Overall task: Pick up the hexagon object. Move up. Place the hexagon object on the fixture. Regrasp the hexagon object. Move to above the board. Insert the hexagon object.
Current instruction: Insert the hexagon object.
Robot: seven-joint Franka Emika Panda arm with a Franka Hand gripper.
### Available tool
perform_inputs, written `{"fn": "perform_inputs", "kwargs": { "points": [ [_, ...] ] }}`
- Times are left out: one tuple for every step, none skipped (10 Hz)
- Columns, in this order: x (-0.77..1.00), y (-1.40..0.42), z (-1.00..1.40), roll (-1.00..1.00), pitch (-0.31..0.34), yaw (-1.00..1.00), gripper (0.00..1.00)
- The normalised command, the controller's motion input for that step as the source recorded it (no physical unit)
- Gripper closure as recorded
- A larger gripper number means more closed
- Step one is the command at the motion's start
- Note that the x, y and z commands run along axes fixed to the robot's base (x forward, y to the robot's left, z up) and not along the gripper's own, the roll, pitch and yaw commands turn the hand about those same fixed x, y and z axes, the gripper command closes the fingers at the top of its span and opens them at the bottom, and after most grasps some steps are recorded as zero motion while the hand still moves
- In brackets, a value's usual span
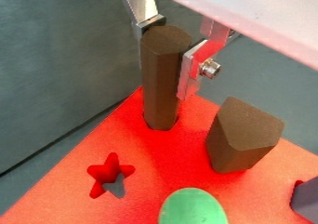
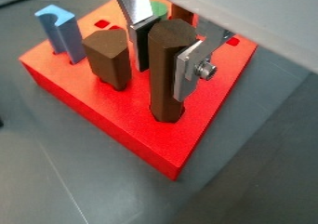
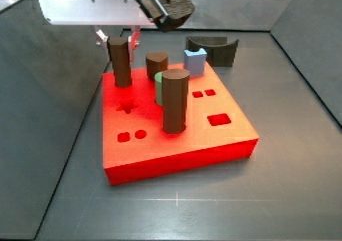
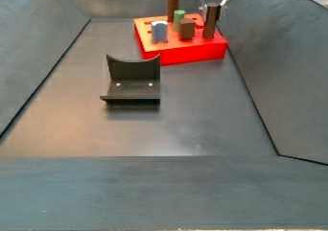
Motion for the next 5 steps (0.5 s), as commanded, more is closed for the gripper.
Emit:
{"fn": "perform_inputs", "kwargs": {
  "points": [
    [0.59,0.06,-0.55,0.00,0.333,0.31,1.00],
    [0.53,0.01,-1.00,0.00,0.091,0.27,1.00],
    [0.25,0.00,-1.00,0.00,0.000,0.15,1.00],
    [0.18,-0.05,-1.00,0.00,0.000,0.13,1.00],
    [0.19,-0.04,-0.88,0.02,-0.037,0.23,1.00]
  ]
}}
